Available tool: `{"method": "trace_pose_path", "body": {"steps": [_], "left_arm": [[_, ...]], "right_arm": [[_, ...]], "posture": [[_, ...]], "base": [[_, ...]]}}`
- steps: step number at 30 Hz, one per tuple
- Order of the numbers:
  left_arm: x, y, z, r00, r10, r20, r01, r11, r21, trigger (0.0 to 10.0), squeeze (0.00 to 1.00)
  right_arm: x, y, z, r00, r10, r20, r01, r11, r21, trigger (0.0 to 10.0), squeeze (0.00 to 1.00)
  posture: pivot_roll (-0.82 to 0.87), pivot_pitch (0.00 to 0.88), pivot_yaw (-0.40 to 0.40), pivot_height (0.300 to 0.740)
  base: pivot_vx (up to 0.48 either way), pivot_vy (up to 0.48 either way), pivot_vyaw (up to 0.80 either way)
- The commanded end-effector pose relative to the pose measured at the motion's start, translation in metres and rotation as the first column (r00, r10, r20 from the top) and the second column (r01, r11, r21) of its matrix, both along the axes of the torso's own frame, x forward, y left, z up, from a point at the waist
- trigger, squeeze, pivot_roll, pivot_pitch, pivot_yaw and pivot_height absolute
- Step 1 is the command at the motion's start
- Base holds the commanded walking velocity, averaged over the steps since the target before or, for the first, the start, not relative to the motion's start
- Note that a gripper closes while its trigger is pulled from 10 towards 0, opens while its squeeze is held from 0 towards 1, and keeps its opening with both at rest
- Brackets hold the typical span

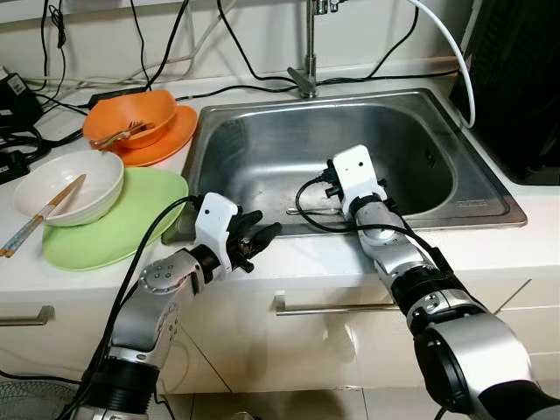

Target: Kitchen organization

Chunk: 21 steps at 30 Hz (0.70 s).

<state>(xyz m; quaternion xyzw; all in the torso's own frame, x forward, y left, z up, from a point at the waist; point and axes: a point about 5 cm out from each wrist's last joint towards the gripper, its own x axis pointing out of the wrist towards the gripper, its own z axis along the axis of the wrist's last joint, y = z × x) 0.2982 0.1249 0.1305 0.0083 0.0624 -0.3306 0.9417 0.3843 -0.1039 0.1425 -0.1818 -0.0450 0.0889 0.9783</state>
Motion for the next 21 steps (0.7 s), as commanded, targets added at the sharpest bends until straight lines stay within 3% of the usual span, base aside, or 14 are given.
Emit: {"method": "trace_pose_path", "body": {"steps": [1,4,7,11,13,17,19,20,21], "left_arm": [[0.002,0.004,0.001,0.999,0.037,0.021,-0.037,0.999,0.020,10.0,0.00],[0.010,0.006,0.010,0.984,0.126,0.125,-0.131,0.991,0.034,10.0,0.00],[0.014,0.008,0.015,0.960,0.196,0.199,-0.211,0.976,0.057,10.0,0.00],[0.015,0.011,0.020,0.925,0.255,0.281,-0.288,0.954,0.082,10.0,0.00],[0.016,0.014,0.028,0.878,0.286,0.383,-0.354,0.928,0.119,10.0,0.00],[0.020,0.020,0.047,0.801,0.315,0.509,-0.424,0.899,0.111,10.0,0.00],[0.024,0.027,0.065,0.731,0.333,0.595,-0.479,0.872,0.101,10.0,0.00],[0.024,0.027,0.065,0.731,0.333,0.595,-0.479,0.872,0.101,10.0,0.00],[0.025,0.029,0.071,0.703,0.338,0.626,-0.501,0.860,0.098,10.0,0.00]], "right_arm": [[0.000,0.006,0.009,0.998,0.026,0.050,-0.027,0.999,0.030,10.0,0.00],[-0.002,0.008,0.025,0.986,0.047,0.157,-0.063,0.993,0.099,10.0,0.00],[-0.004,0.010,0.033,0.977,0.066,0.201,-0.105,0.977,0.186,10.0,0.00],[-0.008,0.014,0.036,0.967,0.096,0.236,-0.149,0.964,0.221,10.0,0.00],[-0.013,0.018,0.031,0.963,0.125,0.239,-0.182,0.956,0.231,10.0,0.00],[-0.018,0.021,0.017,0.971,0.131,0.200,-0.180,0.952,0.248,10.0,0.00],[-0.021,0.023,0.008,0.976,0.138,0.170,-0.180,0.949,0.260,10.0,0.00],[-0.021,0.023,0.008,0.976,0.138,0.170,-0.180,0.949,0.260,10.0,0.00],[-0.022,0.023,0.005,0.977,0.141,0.159,-0.179,0.949,0.261,10.0,0.00]], "posture": [[0.17,0.000,0.109,0.740],[0.18,0.000,0.107,0.740],[0.18,0.000,0.108,0.740],[0.18,0.000,0.106,0.740],[0.18,0.000,0.103,0.740],[0.19,0.002,0.099,0.740],[0.20,0.006,0.092,0.740],[0.20,0.006,0.092,0.740],[0.21,0.007,0.091,0.740]], "base": [[0.000,0.000,0.00],[0.000,0.000,0.00],[0.000,0.000,0.00],[0.000,0.000,0.00],[0.000,0.000,0.00],[0.000,0.000,0.00],[0.000,0.000,0.00],[0.000,0.000,0.00],[0.000,0.000,0.00]]}}
